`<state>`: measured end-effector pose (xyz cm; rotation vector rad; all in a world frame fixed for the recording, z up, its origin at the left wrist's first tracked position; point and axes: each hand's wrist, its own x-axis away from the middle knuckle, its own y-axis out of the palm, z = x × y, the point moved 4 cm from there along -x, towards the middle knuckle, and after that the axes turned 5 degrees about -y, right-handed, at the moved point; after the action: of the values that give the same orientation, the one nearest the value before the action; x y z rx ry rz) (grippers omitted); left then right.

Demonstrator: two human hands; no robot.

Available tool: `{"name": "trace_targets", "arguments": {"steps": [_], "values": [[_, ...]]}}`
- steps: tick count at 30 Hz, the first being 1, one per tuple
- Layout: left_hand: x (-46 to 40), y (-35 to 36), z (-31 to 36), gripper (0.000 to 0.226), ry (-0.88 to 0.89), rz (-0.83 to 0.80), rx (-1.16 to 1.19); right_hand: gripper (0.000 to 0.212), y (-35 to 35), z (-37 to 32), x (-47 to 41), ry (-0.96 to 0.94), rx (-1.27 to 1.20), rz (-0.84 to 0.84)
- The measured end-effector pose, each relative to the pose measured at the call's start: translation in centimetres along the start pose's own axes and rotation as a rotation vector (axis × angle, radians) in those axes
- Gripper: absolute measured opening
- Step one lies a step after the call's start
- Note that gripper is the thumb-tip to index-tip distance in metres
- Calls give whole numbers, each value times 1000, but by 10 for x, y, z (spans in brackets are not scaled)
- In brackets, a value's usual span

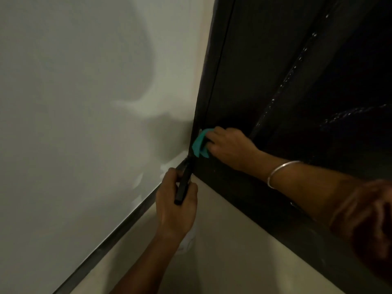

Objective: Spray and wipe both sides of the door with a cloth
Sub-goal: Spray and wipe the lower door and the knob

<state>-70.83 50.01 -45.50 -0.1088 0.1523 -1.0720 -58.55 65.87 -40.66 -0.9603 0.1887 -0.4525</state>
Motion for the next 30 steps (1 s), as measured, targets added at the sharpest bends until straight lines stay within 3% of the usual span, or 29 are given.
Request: {"name": "trace_targets", "arguments": {"steps": [4,10,15,19,23,27,30], "values": [[3,6,6,14,28,7,20,32,12,-6,0,79,-5,43],[5,6,-2,15,7,-11,-13,36,89,-74,38,-43,-126,-308],[9,-1,2,19,15,-38,-29,34,75,-75,34,-60,-76,-324],[18,0,21,11,-3,-24,7,34,6,-30,40,1,-73,-255],[23,15,26,49,-172,-49,21,38,-76,33,69,-15,-25,-186],[20,38,40,31,-316,-95,37,26,-166,91,87,11,141,-150],[24,40,66,33,-207,-116,131,38,-239,144,97,183,330,-2]]}}
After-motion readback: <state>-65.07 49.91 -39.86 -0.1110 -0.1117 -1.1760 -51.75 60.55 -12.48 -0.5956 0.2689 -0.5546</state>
